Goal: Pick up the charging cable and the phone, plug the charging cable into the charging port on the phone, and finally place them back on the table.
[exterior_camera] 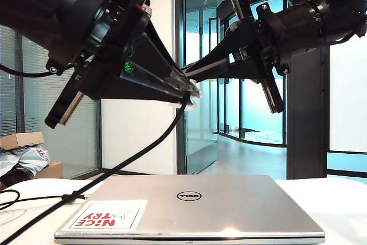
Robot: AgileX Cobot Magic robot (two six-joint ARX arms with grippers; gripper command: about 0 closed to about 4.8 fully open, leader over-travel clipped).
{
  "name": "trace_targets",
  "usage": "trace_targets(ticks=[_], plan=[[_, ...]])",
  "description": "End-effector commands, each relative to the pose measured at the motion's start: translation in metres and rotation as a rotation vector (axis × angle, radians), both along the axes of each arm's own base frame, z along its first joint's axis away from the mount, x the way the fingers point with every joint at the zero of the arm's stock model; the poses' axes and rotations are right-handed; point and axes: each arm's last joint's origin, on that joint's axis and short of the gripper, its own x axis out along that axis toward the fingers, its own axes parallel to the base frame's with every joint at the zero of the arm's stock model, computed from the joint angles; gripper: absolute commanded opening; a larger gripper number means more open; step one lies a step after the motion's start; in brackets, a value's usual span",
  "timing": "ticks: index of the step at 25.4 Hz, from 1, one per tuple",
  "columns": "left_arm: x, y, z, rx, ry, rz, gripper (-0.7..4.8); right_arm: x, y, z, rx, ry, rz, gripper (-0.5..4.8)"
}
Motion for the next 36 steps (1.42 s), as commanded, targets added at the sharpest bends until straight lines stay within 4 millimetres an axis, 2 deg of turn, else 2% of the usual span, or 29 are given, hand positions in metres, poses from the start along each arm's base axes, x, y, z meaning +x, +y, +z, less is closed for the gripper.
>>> trace_targets(ticks=[1, 18, 36], plan=[[0.0009, -0.0005, 0.0025, -0.015, -0.01, 0.004, -0.06, -0.0006, 0.0033, 0.0066, 0.029, -0.05, 0.032, -0.06], [0.0009, -0.0005, 0.0025, -0.015, -0.01, 0.004, -0.06, -0.0056, 0.0029, 0.0017, 0.01, -0.067, 0.106, -0.06], [0.0016, -0.0015, 0.005, -0.038, -0.028, 0.004, -0.06, -0.0068, 0.0021, -0.0011, -0.017, -0.004, 0.071, -0.06]])
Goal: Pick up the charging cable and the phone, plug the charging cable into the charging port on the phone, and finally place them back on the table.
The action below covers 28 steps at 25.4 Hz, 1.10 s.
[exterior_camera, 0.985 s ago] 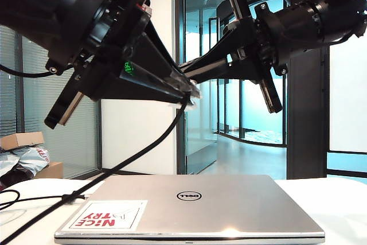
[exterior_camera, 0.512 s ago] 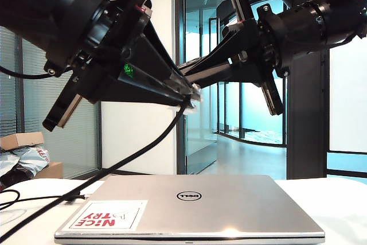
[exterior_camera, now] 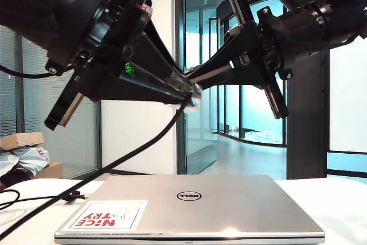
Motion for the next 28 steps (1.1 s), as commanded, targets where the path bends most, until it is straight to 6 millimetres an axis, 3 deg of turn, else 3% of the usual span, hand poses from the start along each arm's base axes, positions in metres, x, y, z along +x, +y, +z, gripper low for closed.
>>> trace_targets(ticks=[1, 6, 10, 11, 15, 17, 22, 26, 28], plan=[[0.002, -0.001, 0.005, -0.037, -0.034, 0.015, -0.06, -0.001, 0.001, 0.005, 0.023, -0.022, 0.025, -0.06], [0.002, -0.001, 0.005, -0.036, -0.037, 0.013, -0.02, 0.001, 0.001, 0.006, 0.01, -0.047, -0.003, -0.06], [0.002, -0.001, 0.006, 0.018, -0.152, -0.05, 1.95, 0.009, -0.01, 0.007, -0.044, -0.117, -0.098, -0.06], [0.002, -0.001, 0.007, 0.021, -0.166, -0.056, 1.96, 0.01, -0.013, 0.007, -0.054, -0.119, -0.119, -0.06], [-0.002, 0.005, 0.021, -0.022, -0.225, -0.058, 1.64, 0.012, -0.051, 0.003, -0.259, -0.138, -0.214, -0.06], [-0.005, 0.009, 0.03, -0.031, -0.296, -0.076, -0.04, 0.01, -0.073, 0.003, -0.389, -0.101, -0.199, -0.06], [-0.001, 0.029, 0.049, -0.032, -0.395, -0.026, -0.05, -0.002, -0.13, 0.003, -0.536, 0.043, -0.196, -0.06], [0.02, 0.05, 0.072, 0.179, -0.494, 0.007, -0.05, -0.003, -0.151, -0.003, -0.619, 0.05, -0.222, -0.06], [0.029, 0.062, 0.086, 0.24, -0.496, 0.049, -0.05, 0.001, -0.153, -0.007, -0.682, 0.041, -0.232, -0.06]])
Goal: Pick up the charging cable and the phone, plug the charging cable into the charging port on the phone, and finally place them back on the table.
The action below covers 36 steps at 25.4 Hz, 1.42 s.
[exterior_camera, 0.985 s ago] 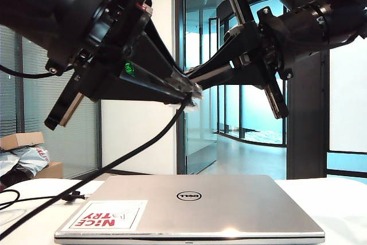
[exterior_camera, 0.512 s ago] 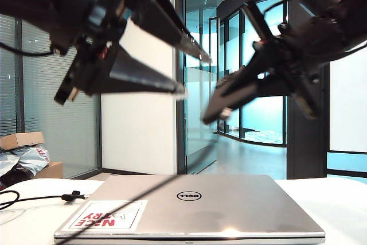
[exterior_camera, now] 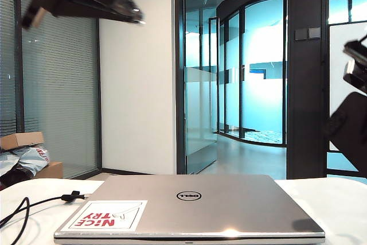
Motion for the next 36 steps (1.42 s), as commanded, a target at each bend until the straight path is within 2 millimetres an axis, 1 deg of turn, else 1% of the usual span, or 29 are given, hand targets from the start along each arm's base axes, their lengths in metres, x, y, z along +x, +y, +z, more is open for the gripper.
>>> trace_targets(ticks=[1, 4, 9, 13, 16, 19, 20, 21, 22, 23, 24, 25, 26, 29, 33, 35, 36], plan=[[0.009, 0.015, 0.016, 0.09, -0.01, 0.052, -0.05, 0.009, -0.002, -0.003, -0.079, -0.029, 0.014, -0.06], [0.014, 0.024, 0.021, 0.117, -0.026, 0.083, -0.05, 0.02, -0.002, -0.011, -0.152, 0.003, 0.036, -0.06], [0.014, 0.024, 0.019, 0.141, -0.033, 0.072, -0.05, 0.036, -0.002, -0.024, -0.163, 0.044, 0.051, -0.06], [0.014, 0.024, 0.02, 0.14, -0.034, 0.072, -0.05, 0.049, -0.002, -0.042, -0.155, 0.114, 0.058, -0.06], [0.014, 0.024, 0.02, 0.136, -0.04, 0.073, -0.05, 0.062, -0.001, -0.063, -0.151, 0.181, 0.071, -0.06], [0.014, 0.024, 0.02, 0.136, -0.041, 0.073, -0.05, 0.066, 0.001, -0.074, -0.152, 0.191, 0.078, -0.05], [0.014, 0.024, 0.02, 0.136, -0.041, 0.073, -0.05, 0.068, 0.002, -0.078, -0.158, 0.192, 0.082, 0.01], [0.014, 0.024, 0.02, 0.136, -0.041, 0.073, -0.05, 0.068, 0.002, -0.08, -0.16, 0.189, 0.081, 0.23], [0.014, 0.024, 0.02, 0.136, -0.04, 0.073, -0.05, 0.07, 0.003, -0.081, -0.167, 0.178, 0.082, 0.94], [0.014, 0.024, 0.02, 0.136, -0.041, 0.073, -0.05, 0.071, 0.003, -0.081, -0.172, 0.167, 0.081, 1.49], [0.014, 0.024, 0.02, 0.136, -0.041, 0.073, -0.05, 0.072, 0.003, -0.081, -0.178, 0.154, 0.08, 2.28], [0.014, 0.024, 0.02, 0.136, -0.041, 0.073, -0.05, 0.073, 0.003, -0.08, -0.183, 0.153, 0.08, 2.64], [0.014, 0.024, 0.02, 0.136, -0.041, 0.073, -0.05, 0.074, 0.003, -0.079, -0.183, 0.153, 0.081, 2.77], [0.014, 0.023, 0.021, 0.135, -0.043, 0.073, -0.05, 0.079, 0.002, -0.069, -0.215, 0.163, 0.079, 2.77], [0.014, 0.023, 0.021, 0.134, -0.042, 0.073, -0.05, 0.089, -0.001, -0.042, -0.318, 0.187, 0.073, 2.76], [0.014, 0.023, 0.021, 0.134, -0.042, 0.073, -0.05, 0.094, -0.002, -0.025, -0.347, 0.173, 0.069, 2.75], [0.014, 0.023, 0.021, 0.134, -0.042, 0.073, -0.05, 0.096, -0.003, -0.013, -0.36, 0.156, 0.064, 2.75]])
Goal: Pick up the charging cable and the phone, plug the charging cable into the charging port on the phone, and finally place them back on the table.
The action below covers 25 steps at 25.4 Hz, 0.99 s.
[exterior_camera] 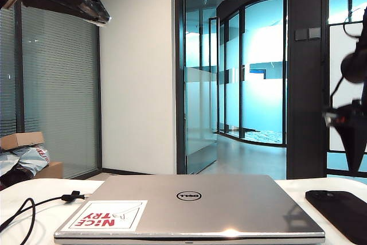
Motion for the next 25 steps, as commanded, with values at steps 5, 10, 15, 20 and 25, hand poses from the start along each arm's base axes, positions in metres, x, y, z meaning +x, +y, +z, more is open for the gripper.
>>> trace_targets(ticks=[5, 10, 15, 20, 25], plan=[[0.0, 0.0, 0.002, -0.008, -0.021, -0.007, -0.05, -0.007, 0.003, 0.08, -0.032, -0.15, -0.019, 0.65], [-0.001, 0.0, 0.001, -0.007, -0.013, -0.006, -0.05, -0.047, 0.004, 0.134, -0.037, -0.339, -0.014, -0.05], [-0.001, 0.0, -0.018, -0.004, -0.009, -0.006, -0.05, -0.099, 0.006, 0.138, -0.038, -0.656, -0.027, -0.05], [-0.003, 0.001, -0.047, -0.007, -0.014, -0.006, -0.05, -0.12, 0.006, 0.13, -0.035, -0.716, -0.048, -0.01], [-0.005, 0.003, -0.063, 0.0, -0.003, -0.006, -0.05, -0.121, 0.006, 0.127, -0.035, -0.7, -0.048, -0.01]])
